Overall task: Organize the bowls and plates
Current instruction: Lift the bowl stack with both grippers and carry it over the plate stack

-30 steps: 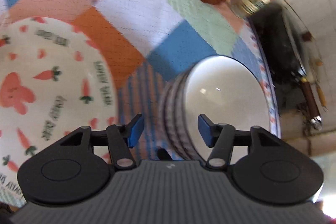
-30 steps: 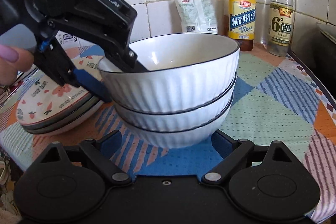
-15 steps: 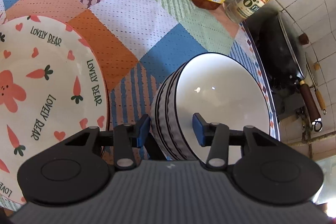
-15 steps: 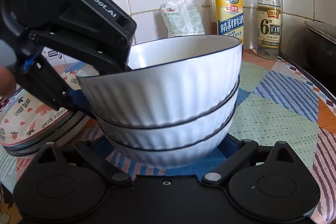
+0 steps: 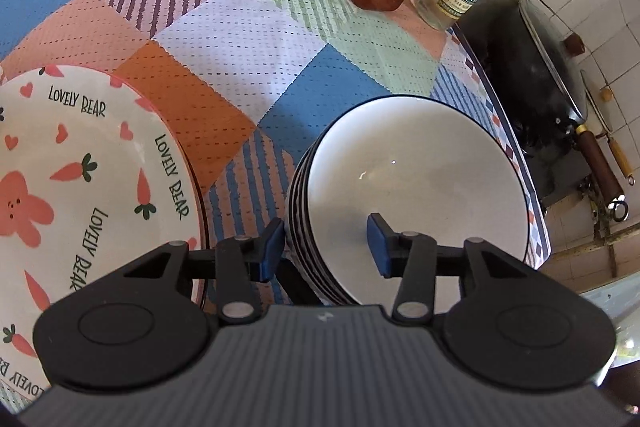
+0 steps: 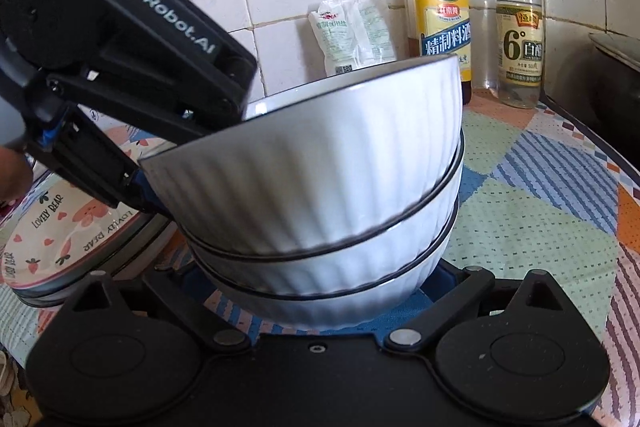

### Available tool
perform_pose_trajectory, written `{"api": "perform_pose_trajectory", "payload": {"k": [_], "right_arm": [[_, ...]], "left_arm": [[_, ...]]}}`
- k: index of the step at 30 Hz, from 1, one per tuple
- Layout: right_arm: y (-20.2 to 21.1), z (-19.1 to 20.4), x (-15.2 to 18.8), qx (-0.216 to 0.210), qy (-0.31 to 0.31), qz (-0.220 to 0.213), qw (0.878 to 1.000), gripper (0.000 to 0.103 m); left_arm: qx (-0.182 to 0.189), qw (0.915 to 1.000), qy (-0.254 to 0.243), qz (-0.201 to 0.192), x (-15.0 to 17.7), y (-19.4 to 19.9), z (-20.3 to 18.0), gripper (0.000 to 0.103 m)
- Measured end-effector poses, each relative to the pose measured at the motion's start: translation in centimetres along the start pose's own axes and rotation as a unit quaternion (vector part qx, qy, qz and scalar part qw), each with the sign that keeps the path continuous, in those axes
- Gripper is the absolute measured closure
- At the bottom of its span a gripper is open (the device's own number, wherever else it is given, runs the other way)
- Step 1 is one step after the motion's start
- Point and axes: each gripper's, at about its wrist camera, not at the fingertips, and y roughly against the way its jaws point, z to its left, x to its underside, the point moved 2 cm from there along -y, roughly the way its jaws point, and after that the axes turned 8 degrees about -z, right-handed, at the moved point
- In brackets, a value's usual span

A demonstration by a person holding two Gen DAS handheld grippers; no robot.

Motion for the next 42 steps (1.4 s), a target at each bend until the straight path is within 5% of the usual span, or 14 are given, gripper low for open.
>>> {"api": "perform_pose_trajectory", "payload": {"k": [18,23,33,42], "right_arm": [[2.6,0.8,-0.1,-0.004,0.009,-0.02,1.0,0.003],[3.4,1.9,-0.6,-0.017,0.017,-0.018,1.0,0.003],[3.7,6.2,-2.9,-0.051,0.05,-0.037,0.997,0.003],[2.3,10.7,-5.8,-0.116,0.104,-0.04,0.987,0.003]], "left_arm": [[0.014,0.9976,-0.068,-0.009,1.3,3.2,-1.3,0.06],[0.016,0.998,-0.061,0.002,1.3,4.9,-0.3,0.06],[0.007,0.9981,-0.048,-0.039,0.2,10.2,2.5,0.06],[-0.028,0.9979,-0.014,-0.057,-0.9,14.5,6.2,0.06]]}}
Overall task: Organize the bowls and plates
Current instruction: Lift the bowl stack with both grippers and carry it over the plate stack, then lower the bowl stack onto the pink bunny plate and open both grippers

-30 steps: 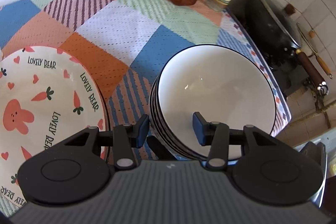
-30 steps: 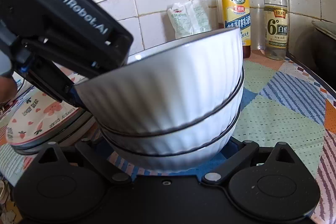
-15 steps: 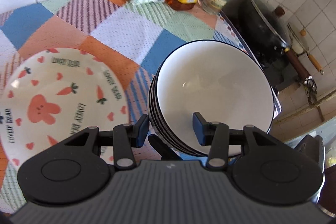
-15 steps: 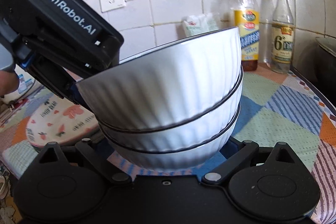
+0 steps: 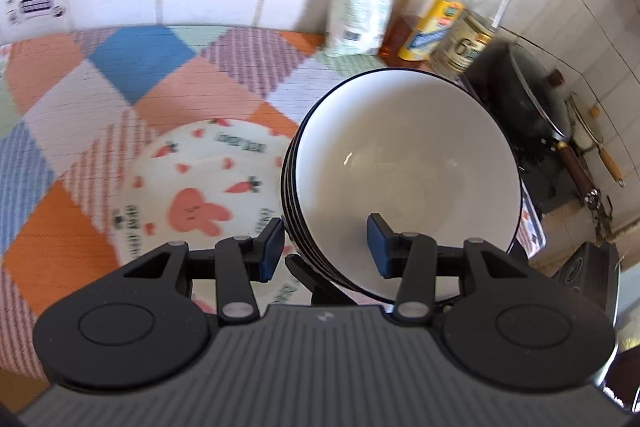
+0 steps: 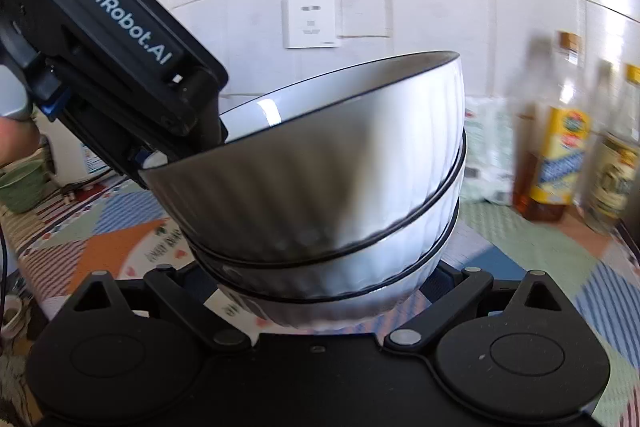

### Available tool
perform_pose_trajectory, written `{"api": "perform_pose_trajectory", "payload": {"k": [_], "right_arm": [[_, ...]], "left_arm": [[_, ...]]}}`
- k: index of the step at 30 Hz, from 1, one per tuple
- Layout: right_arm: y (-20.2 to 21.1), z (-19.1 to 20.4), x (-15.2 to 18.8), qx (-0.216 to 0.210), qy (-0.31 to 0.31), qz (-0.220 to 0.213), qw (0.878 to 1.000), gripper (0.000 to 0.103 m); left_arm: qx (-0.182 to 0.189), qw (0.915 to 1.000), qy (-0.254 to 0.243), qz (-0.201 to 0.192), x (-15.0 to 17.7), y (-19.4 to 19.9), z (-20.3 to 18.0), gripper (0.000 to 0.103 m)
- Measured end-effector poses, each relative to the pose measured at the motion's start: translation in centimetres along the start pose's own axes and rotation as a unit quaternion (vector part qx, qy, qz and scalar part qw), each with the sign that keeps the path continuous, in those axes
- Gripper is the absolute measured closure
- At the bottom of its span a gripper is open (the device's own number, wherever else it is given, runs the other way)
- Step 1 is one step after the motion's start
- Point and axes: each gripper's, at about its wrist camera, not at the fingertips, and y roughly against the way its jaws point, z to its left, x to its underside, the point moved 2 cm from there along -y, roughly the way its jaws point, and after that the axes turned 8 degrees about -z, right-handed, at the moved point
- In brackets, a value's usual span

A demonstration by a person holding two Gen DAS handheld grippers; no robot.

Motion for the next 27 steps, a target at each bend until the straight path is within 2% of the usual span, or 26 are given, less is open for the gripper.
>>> {"api": "perform_pose_trajectory", "payload": {"k": [10,19,27], "right_arm": [[-4.2,3.5,0.4,-0.039,-0.004,0.015,0.999,0.003],[-7.8,4.0,1.6,-0.05,-0.003,0.053,0.997,0.003],[-9.1,3.4,2.5,-0.042,-0.015,0.067,0.997,0.003]], "left_arm": [[-0.044,0.9989,-0.003,0.013,0.4,0.1,4.0,0.059],[-0.042,0.9987,0.014,0.026,1.4,-2.2,6.9,0.058],[-0.053,0.9979,0.008,0.037,1.6,-3.1,6.6,0.056]]}}
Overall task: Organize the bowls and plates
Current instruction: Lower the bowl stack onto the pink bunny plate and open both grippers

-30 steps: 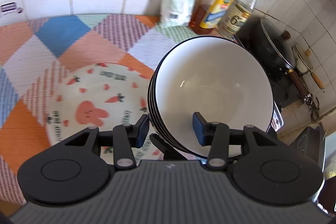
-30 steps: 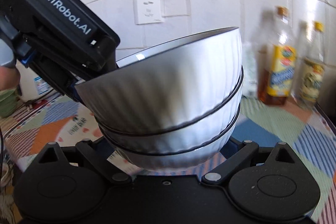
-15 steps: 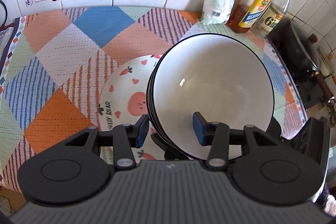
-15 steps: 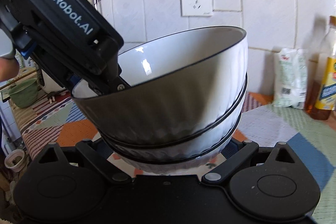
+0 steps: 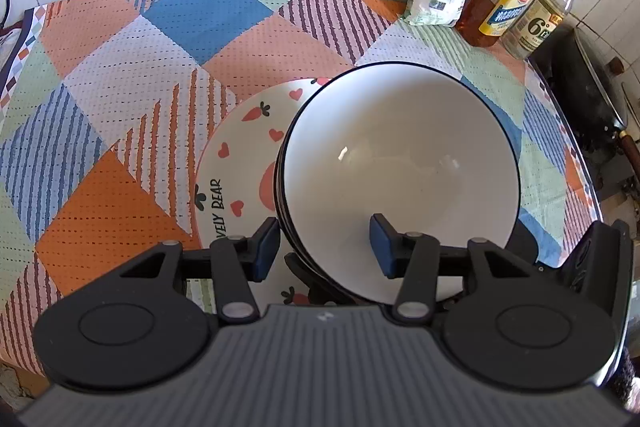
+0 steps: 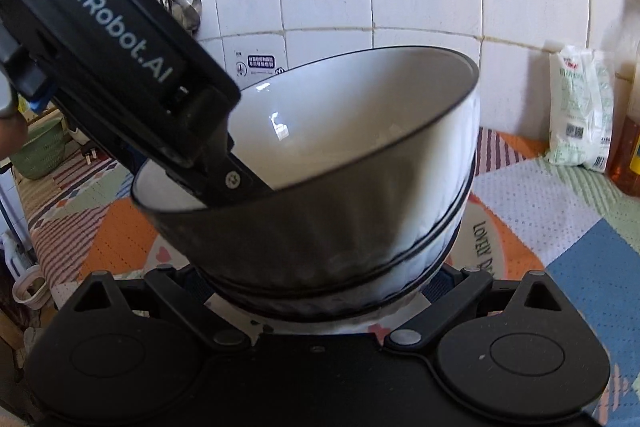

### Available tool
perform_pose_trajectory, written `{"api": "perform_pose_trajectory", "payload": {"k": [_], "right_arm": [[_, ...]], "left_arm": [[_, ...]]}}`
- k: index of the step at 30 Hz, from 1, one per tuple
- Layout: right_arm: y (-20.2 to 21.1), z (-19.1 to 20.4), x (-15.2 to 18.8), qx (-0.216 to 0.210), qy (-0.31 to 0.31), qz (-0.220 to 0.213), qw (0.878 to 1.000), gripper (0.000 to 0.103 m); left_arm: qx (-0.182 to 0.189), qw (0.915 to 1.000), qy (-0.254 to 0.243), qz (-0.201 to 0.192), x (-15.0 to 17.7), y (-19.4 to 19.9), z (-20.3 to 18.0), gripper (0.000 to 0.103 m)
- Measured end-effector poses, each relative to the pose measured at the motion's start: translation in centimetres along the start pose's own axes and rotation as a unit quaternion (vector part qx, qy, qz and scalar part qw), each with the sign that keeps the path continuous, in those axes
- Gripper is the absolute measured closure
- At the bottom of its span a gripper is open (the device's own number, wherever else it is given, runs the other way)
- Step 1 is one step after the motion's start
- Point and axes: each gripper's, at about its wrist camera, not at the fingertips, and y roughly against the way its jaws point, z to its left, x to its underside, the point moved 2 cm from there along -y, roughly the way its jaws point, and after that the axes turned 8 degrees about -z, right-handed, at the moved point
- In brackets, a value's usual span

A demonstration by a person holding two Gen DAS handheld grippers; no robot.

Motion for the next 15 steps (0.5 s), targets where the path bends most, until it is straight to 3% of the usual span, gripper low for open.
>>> {"api": "perform_pose_trajectory", "payload": {"k": [9,15], "right_arm": [[0.1,0.8,0.4,-0.001,-0.006,0.02,1.0,0.003],[-0.2,1.1,-0.8,0.01,-0.018,0.055,0.998,0.002]], "left_arm": [[-0.001,0.9996,0.028,-0.004,0.0,-0.2,0.6,0.053],[-0.013,0.9999,-0.001,-0.009,-0.4,-0.3,0.2,0.053]]}}
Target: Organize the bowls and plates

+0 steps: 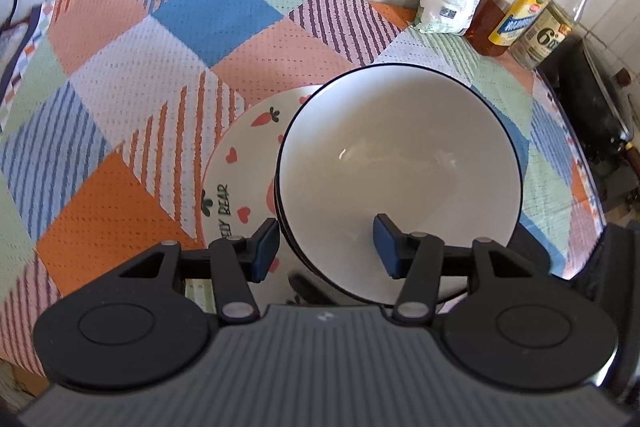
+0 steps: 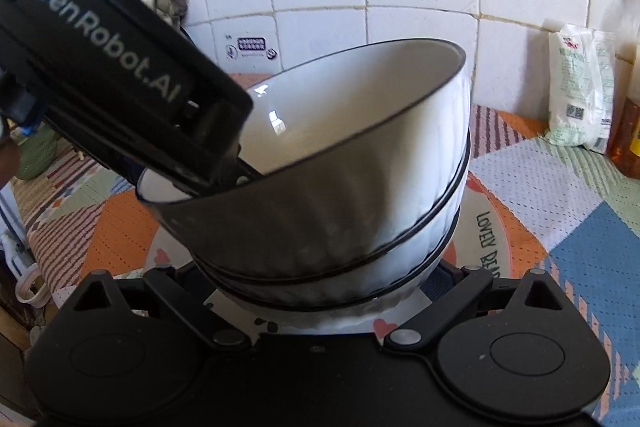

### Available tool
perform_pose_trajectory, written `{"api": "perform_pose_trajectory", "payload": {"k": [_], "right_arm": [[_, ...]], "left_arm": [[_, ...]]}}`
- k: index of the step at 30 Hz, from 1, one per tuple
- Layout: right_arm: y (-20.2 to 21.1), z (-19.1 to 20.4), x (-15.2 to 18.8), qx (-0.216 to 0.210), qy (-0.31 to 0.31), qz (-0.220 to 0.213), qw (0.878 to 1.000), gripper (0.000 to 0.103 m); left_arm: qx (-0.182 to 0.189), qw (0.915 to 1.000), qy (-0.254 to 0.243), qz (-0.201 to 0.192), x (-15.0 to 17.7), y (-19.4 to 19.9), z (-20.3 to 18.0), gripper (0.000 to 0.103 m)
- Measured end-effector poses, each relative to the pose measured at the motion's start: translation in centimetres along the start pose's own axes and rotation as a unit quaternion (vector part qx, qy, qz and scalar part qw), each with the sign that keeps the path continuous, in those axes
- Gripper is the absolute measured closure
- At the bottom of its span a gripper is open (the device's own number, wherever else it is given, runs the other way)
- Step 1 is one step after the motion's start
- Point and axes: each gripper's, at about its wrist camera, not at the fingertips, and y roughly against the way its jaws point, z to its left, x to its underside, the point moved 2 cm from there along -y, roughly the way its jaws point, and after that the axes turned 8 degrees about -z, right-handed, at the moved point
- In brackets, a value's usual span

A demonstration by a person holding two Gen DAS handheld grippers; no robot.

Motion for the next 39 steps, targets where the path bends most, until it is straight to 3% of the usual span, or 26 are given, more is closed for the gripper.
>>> {"api": "perform_pose_trajectory", "payload": {"k": [4,10,22,27,32,39], "right_arm": [[1.5,0.1,-0.4,-0.011,-0.017,0.018,1.0,0.002],[5.5,0.1,-1.1,-0.007,-0.018,0.013,1.0,0.002],[11.7,-0.4,-2.3,0.062,-0.003,0.008,0.998,0.002],[14.2,0.2,-3.5,0.086,0.0,0.002,0.996,0.002],[16.8,1.0,-5.2,0.148,0.025,-0.003,0.989,0.002],[20.3,1.7,-6.3,0.155,-0.018,-0.003,0.988,0.002]], "left_arm": [[-0.029,0.9983,-0.049,-0.008,-0.4,0.2,-0.8,0.055],[-0.042,0.9975,-0.051,-0.026,-0.7,2.1,-1.5,0.053],[-0.051,0.9925,-0.075,-0.082,-1.8,9.8,-3.4,0.048],[-0.046,0.9922,-0.07,-0.093,-1.0,13.2,-4.3,0.04],[-0.045,0.9907,-0.073,-0.106,0.0,16.0,-5.1,0.034],[-0.073,0.988,-0.065,-0.12,1.7,19.2,-4.9,0.025]]}}
